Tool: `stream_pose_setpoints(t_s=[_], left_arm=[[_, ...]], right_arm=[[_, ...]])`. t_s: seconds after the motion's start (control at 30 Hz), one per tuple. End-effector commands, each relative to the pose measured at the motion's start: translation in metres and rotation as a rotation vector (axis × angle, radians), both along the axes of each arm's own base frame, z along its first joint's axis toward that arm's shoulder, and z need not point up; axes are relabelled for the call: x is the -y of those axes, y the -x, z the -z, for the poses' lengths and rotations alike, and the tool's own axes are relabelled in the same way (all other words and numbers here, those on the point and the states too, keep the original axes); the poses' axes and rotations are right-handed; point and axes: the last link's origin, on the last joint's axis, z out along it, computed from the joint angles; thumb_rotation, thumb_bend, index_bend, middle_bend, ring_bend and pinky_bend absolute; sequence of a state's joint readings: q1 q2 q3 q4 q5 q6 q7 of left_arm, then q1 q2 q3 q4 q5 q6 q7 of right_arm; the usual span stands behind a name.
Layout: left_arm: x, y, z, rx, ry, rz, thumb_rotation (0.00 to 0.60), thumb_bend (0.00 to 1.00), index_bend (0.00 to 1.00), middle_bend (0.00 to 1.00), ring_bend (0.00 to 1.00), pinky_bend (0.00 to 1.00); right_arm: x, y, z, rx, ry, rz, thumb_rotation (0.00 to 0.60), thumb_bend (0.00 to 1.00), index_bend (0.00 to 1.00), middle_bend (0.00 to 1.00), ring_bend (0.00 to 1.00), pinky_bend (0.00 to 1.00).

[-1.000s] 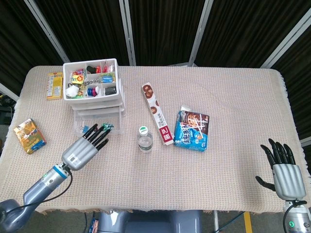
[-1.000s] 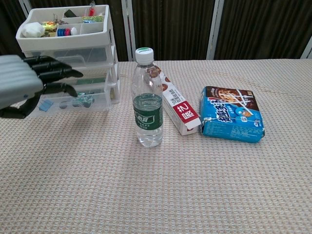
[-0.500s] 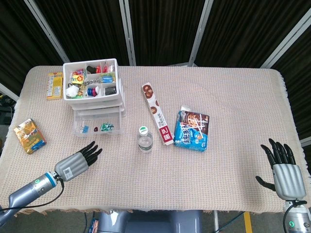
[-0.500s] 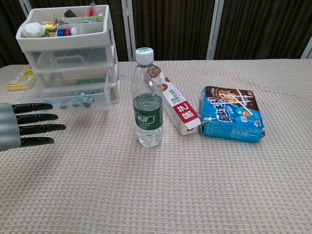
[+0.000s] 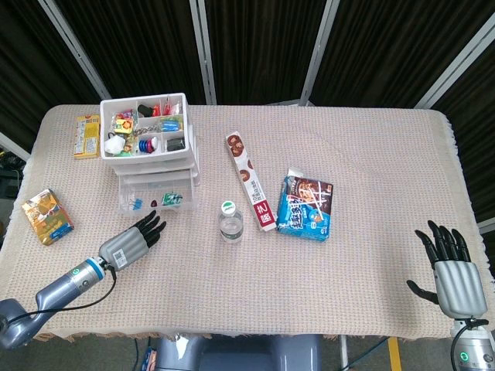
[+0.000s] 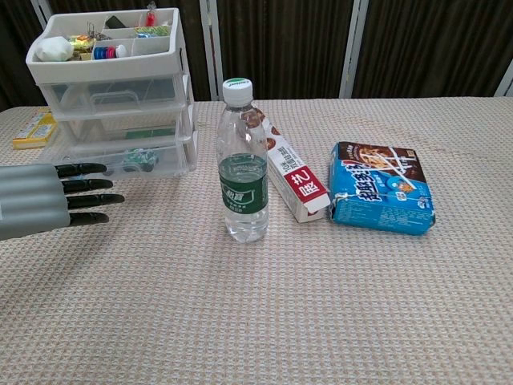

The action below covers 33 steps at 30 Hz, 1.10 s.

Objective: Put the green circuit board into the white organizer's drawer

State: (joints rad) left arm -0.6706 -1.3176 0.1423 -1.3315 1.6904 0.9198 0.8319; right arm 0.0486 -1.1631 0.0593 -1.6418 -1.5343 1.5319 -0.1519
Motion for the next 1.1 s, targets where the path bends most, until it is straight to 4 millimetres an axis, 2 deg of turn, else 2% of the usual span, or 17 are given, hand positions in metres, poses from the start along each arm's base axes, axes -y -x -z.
stream_pose_setpoints(t_s=[0.03,0.3,0.53,1.1], left_arm=[[-0.008,-0.003,0.003,-0.001,-0.021,-0.007,0.6,1.0,0.15,0.0,0.0,0.01],[-0.02,-0.006,0.001,0.004,-0.063,-0.018,0.6,1.0,0.14,0.0,0.0,0.01],[-0.03,0.003,-0.001,-0.024,-0.101,-0.06,0.6,1.0,0.14,0.0,0.0,0.01],[-0.015,0.027,-0.023,-0.073,-0.085,-0.06,0.6,1.0,0.12,0.0,0.0,0.01]], right_arm=[[0.0,0.0,0.0,0.0,0.0,0.0,0.6,0.02,0.14,0.0,0.0,0.0],[0.0,0.0,0.0,0.001,0.0,-0.002,0.6,0.02,0.14,0.0,0.0,0.0],[0.0,0.0,0.0,0.0,0.002,-0.001,0.6,0.02,0.14,0.0,0.0,0.0],[0.0,-0.001,0.001,0.0,-0.001,-0.003,0.6,0.02,0.14,0.0,0.0,0.0]])
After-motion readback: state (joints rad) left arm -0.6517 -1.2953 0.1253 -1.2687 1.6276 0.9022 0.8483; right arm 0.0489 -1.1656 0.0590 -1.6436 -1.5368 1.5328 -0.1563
